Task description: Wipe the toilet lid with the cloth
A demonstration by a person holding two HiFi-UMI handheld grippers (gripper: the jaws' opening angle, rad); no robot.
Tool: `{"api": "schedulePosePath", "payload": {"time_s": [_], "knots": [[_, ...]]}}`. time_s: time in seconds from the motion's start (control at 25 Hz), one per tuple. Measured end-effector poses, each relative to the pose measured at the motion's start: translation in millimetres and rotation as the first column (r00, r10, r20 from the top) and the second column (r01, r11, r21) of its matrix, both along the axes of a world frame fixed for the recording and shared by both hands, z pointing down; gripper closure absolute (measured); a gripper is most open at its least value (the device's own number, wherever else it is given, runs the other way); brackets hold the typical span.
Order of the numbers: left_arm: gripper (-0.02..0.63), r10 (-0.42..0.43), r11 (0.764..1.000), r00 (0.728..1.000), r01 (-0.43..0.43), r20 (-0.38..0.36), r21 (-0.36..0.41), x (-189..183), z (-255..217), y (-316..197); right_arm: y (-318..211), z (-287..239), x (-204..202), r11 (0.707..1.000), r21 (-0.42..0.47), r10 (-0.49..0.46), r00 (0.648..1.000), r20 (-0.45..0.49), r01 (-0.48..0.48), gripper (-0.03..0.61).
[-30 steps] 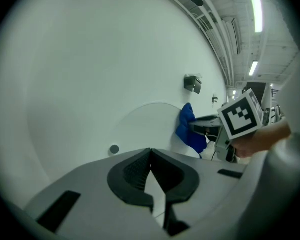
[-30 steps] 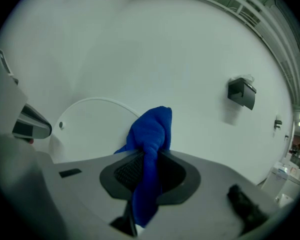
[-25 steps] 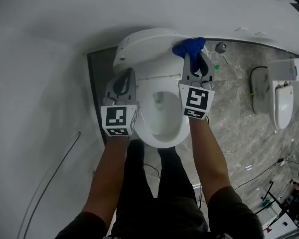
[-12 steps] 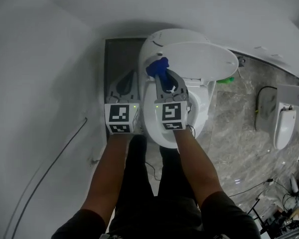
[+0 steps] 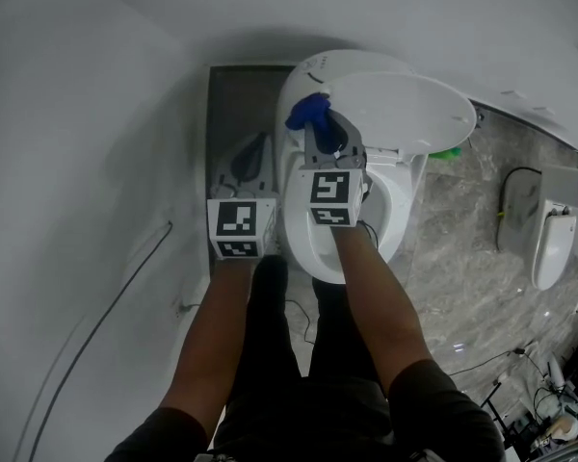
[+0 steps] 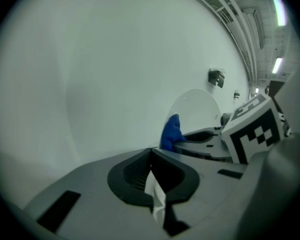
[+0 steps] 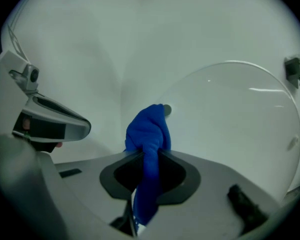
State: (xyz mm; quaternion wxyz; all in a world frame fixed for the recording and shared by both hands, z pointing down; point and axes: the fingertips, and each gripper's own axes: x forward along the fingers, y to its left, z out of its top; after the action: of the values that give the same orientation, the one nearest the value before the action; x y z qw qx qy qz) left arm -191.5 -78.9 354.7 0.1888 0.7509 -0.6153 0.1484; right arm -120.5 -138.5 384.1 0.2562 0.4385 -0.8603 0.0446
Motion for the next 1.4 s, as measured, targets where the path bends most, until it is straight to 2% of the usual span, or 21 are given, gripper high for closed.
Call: {"api": "schedulePosePath", "payload": {"time_s": [0.28, 0.6, 0.76, 1.04, 1.24, 1.4], "knots": [[0.602, 0.048, 0.999, 0.999, -0.048, 0.021, -0.008, 24.9, 5.0, -6.0, -18.4, 0.2, 46.3, 0.995, 0.016, 0.097, 0.995, -0.008, -0.097, 0.515], [0.603, 0.111, 0.994, 0.994, -0.111, 0.01, -0.016, 79.9, 11.8, -17.3, -33.2, 12.4, 145.9, 0.969, 0.022, 0.245, 0.968, -0.043, -0.245, 0.515], [0.603, 0.149, 0.988, 0.989, -0.149, 0.008, -0.029, 109.0, 15.7, -20.8, -38.0, 17.6, 184.2, 0.965, 0.051, 0.26, 0.962, -0.083, -0.256, 0.515], [0.603, 0.192, 0.981, 0.981, -0.192, 0.009, -0.019, 152.3, 16.7, -30.4, -41.4, 11.2, 245.4, 0.943, 0.07, 0.331, 0.94, -0.078, -0.326, 0.515], [0.603, 0.197, 0.98, 0.98, -0.197, -0.011, -0.009, 169.4, 25.0, -29.4, -35.1, 6.2, 276.9, 0.93, 0.086, 0.363, 0.928, -0.079, -0.357, 0.515], [0.603, 0.185, 0.983, 0.982, -0.185, -0.024, 0.01, 172.3, 37.7, -25.2, -26.8, 1.7, 291.4, 0.929, 0.129, 0.359, 0.93, -0.083, -0.347, 0.515]]}}
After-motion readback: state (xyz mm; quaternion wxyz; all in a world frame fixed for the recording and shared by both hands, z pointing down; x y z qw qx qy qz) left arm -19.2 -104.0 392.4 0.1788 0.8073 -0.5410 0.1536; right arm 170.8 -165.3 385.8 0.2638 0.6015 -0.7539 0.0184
